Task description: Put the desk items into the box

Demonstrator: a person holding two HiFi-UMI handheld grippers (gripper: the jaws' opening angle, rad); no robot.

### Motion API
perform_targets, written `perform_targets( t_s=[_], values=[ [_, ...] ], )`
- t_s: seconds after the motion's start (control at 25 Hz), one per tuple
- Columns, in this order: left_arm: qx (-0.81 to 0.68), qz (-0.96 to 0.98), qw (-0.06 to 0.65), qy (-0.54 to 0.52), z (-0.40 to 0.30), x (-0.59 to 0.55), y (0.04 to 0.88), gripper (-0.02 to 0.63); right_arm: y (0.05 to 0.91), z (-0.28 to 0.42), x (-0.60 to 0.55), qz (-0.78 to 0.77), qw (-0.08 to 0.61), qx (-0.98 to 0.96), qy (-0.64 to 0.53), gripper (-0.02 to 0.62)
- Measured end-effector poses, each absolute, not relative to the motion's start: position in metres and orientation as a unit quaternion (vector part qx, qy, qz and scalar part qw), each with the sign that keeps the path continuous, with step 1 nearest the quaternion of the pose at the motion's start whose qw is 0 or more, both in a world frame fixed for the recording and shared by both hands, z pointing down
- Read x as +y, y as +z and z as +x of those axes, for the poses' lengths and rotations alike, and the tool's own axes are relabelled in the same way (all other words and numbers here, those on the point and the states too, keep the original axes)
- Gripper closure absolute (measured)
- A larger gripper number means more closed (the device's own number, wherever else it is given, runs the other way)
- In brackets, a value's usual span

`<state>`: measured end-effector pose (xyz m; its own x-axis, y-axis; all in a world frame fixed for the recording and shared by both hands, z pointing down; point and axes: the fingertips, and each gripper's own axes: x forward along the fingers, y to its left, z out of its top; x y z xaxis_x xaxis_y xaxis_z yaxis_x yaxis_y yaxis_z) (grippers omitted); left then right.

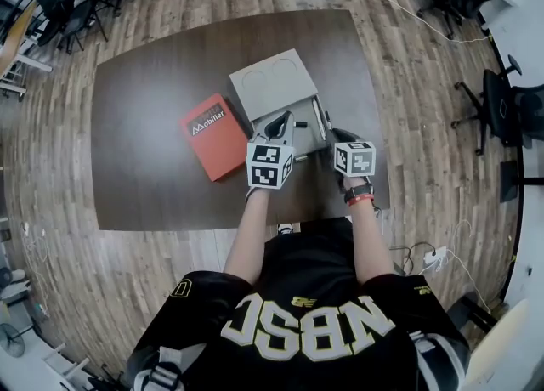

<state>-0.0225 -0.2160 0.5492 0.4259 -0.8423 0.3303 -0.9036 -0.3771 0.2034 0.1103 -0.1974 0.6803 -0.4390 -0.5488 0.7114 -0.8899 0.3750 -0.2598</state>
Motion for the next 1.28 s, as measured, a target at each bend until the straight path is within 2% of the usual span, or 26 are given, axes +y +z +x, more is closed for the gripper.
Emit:
perform_targets(
  t_s=[0.68,1.0,1.28],
  values=[
    [-0.626,0.747,0.208,0.079,-0.122,-0.19,0.562,0.592,0.69,-0.003,-0.2,0.303,0.346,-0.85,0.257,0.548],
    [-0.645,0.725,0.228,0.084,-0.145,-0.185,0.577,0.592,0.708,-0.039,-0.196,0.215,0.381,-0.867,0.239,0.548],
    [-0.657,0.707,0.246,0.087,-0.156,-0.181,0.594,0.592,0.731,-0.057,-0.187,0.133,0.437,-0.871,0.182,0.548]
  ],
)
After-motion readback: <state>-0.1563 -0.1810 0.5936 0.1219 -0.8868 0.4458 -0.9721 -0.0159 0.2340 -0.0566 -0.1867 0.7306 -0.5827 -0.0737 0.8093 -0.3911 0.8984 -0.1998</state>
